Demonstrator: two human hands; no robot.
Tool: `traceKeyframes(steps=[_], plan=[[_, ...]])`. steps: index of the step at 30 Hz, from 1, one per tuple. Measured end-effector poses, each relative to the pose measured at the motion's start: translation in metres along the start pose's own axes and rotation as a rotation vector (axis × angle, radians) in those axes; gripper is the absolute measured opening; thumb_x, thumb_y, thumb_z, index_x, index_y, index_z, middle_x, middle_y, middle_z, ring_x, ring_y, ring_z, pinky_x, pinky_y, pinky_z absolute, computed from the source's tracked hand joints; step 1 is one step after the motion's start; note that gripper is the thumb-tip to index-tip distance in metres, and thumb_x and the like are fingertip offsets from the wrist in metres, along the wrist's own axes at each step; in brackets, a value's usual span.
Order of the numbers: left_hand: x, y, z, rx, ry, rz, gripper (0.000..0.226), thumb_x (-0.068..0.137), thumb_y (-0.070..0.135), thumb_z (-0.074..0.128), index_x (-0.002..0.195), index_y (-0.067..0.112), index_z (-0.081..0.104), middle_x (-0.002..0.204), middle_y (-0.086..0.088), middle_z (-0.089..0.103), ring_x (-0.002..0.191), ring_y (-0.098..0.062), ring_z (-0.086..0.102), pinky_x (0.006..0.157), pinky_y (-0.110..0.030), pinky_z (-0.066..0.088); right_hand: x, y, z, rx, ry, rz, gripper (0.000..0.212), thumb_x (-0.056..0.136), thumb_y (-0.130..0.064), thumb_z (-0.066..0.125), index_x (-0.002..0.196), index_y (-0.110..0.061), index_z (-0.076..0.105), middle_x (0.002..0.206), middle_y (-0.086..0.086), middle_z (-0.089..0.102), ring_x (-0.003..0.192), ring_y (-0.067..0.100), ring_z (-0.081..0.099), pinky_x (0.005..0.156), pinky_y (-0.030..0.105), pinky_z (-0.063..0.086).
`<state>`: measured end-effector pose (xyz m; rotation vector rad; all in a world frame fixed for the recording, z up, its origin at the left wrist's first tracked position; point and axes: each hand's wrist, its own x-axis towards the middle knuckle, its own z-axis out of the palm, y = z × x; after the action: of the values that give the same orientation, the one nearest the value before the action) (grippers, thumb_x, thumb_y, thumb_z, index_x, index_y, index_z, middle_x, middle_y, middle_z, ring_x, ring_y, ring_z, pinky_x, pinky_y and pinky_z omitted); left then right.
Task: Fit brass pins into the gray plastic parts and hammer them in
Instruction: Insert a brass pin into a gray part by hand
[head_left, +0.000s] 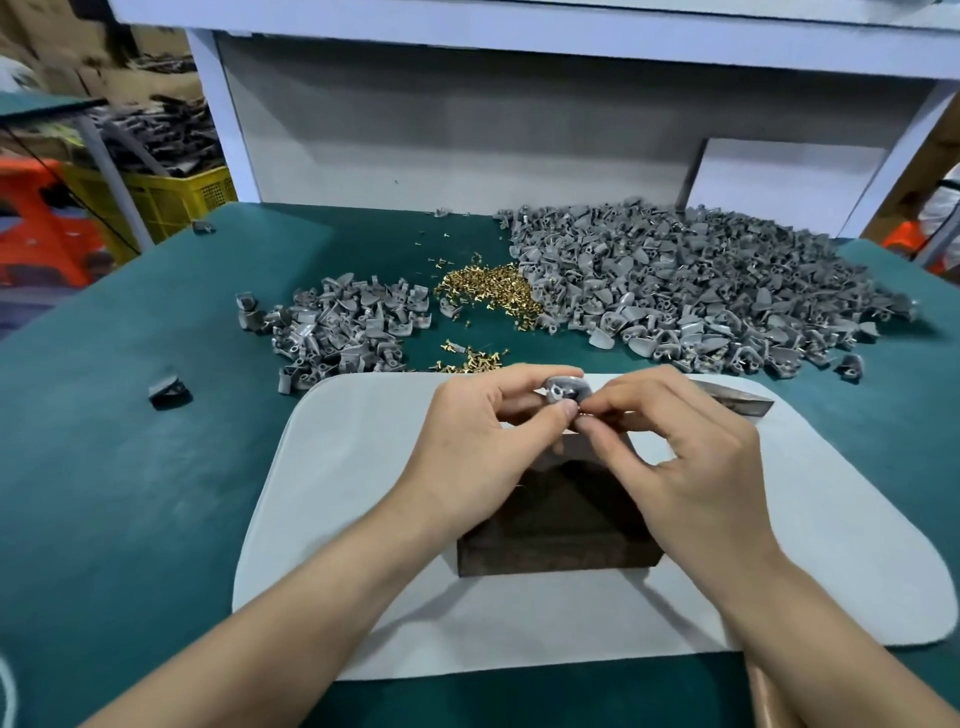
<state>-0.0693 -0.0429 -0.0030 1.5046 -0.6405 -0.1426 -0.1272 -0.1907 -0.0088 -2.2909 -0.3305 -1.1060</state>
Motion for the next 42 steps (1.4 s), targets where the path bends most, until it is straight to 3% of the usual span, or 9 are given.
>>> traceKeyframes(steps=[9, 12, 17, 21, 28, 31, 34, 38, 42], plan=[[0.001, -0.002, 0.001, -0.031, -0.065, 0.004, 0.018, 0.088, 0.006, 0.063, 0.092, 0.023, 0.069, 0.065, 0.008, 0.069, 0.058, -0.004, 0.061, 0.056, -0.02, 0.053, 0.0, 0.004, -0.003, 0.051, -0.044, 0.1, 0.007, 0.082, -0.035, 0.065, 0.08, -0.028, 0.066, 0.084, -0.02, 0.06, 0.072, 0.007, 0.062, 0.065, 0.054, 0.048], [0.001, -0.002, 0.0, -0.029, -0.048, 0.01, 0.015, 0.089, 0.008, 0.063, 0.089, 0.022, 0.069, 0.063, 0.006, 0.067, 0.055, -0.006, 0.059, 0.055, -0.023, 0.054, 0.0, -0.001, -0.003, 0.216, -0.049, 0.193, 0.004, 0.08, -0.03, 0.067, 0.077, -0.028, 0.065, 0.08, -0.012, 0.062, 0.072, 0.013, 0.062, 0.067, 0.048, 0.05], [0.002, -0.001, -0.001, 0.029, -0.127, 0.031, 0.01, 0.089, 0.01, 0.063, 0.091, 0.012, 0.073, 0.075, 0.006, 0.071, 0.062, -0.002, 0.062, 0.062, -0.017, 0.05, 0.001, -0.005, -0.01, 0.408, 0.063, 0.276, 0.012, 0.079, -0.018, 0.07, 0.079, -0.028, 0.065, 0.073, -0.008, 0.066, 0.063, 0.006, 0.06, 0.063, 0.014, 0.046], [0.001, -0.002, 0.0, 0.097, -0.137, 0.097, 0.013, 0.084, 0.01, 0.068, 0.094, 0.016, 0.074, 0.071, 0.017, 0.068, 0.059, 0.005, 0.058, 0.061, -0.011, 0.047, 0.002, -0.005, -0.011, 0.51, 0.041, 0.348, 0.018, 0.077, -0.006, 0.073, 0.077, -0.023, 0.067, 0.071, -0.006, 0.068, 0.061, 0.004, 0.06, 0.06, 0.012, 0.046], [0.002, -0.001, -0.001, 0.072, -0.121, 0.102, 0.03, 0.083, 0.008, 0.068, 0.113, 0.012, 0.068, 0.08, 0.009, 0.071, 0.062, -0.003, 0.06, 0.068, -0.02, 0.053, 0.004, -0.01, -0.01, 0.664, -0.053, 0.405, 0.007, 0.075, -0.012, 0.07, 0.076, -0.018, 0.067, 0.071, 0.005, 0.065, 0.055, 0.016, 0.062, 0.056, 0.023, 0.054], [0.002, 0.0, -0.003, 0.092, -0.136, 0.102, 0.039, 0.083, 0.008, 0.068, 0.121, 0.013, 0.062, 0.083, 0.005, 0.073, 0.072, 0.004, 0.062, 0.077, -0.016, 0.051, 0.004, -0.01, -0.01, 0.716, -0.035, 0.435, 0.005, 0.075, -0.007, 0.065, 0.079, -0.005, 0.065, 0.065, 0.006, 0.066, 0.055, 0.013, 0.064, 0.058, 0.017, 0.053], [0.002, 0.002, -0.004, 0.095, -0.172, 0.102, 0.04, 0.087, 0.006, 0.064, 0.126, 0.01, 0.059, 0.091, 0.0, 0.074, 0.081, 0.002, 0.064, 0.086, -0.021, 0.051, 0.005, -0.009, -0.011, 0.706, -0.015, 0.436, 0.006, 0.076, -0.006, 0.065, 0.08, -0.003, 0.065, 0.064, 0.0, 0.067, 0.056, 0.01, 0.063, 0.06, 0.016, 0.052], [0.003, 0.005, -0.004, 0.043, -0.182, 0.083, 0.027, 0.09, 0.002, 0.059, 0.116, 0.006, 0.064, 0.087, 0.003, 0.07, 0.074, -0.007, 0.064, 0.078, -0.019, 0.05, 0.006, -0.004, -0.012, 0.737, 0.002, 0.476, 0.008, 0.074, -0.016, 0.07, 0.081, -0.012, 0.071, 0.072, 0.004, 0.07, 0.062, 0.016, 0.063, 0.065, 0.021, 0.052], [0.005, 0.006, -0.005, -0.052, -0.155, 0.027, 0.018, 0.088, 0.005, 0.06, 0.104, 0.009, 0.068, 0.085, -0.005, 0.07, 0.075, -0.01, 0.065, 0.083, -0.031, 0.052, 0.005, -0.001, -0.011, 0.849, -0.03, 0.507, 0.024, 0.068, -0.034, 0.078, 0.083, -0.016, 0.072, 0.073, 0.003, 0.066, 0.065, 0.016, 0.057, 0.067, 0.022, 0.049]])
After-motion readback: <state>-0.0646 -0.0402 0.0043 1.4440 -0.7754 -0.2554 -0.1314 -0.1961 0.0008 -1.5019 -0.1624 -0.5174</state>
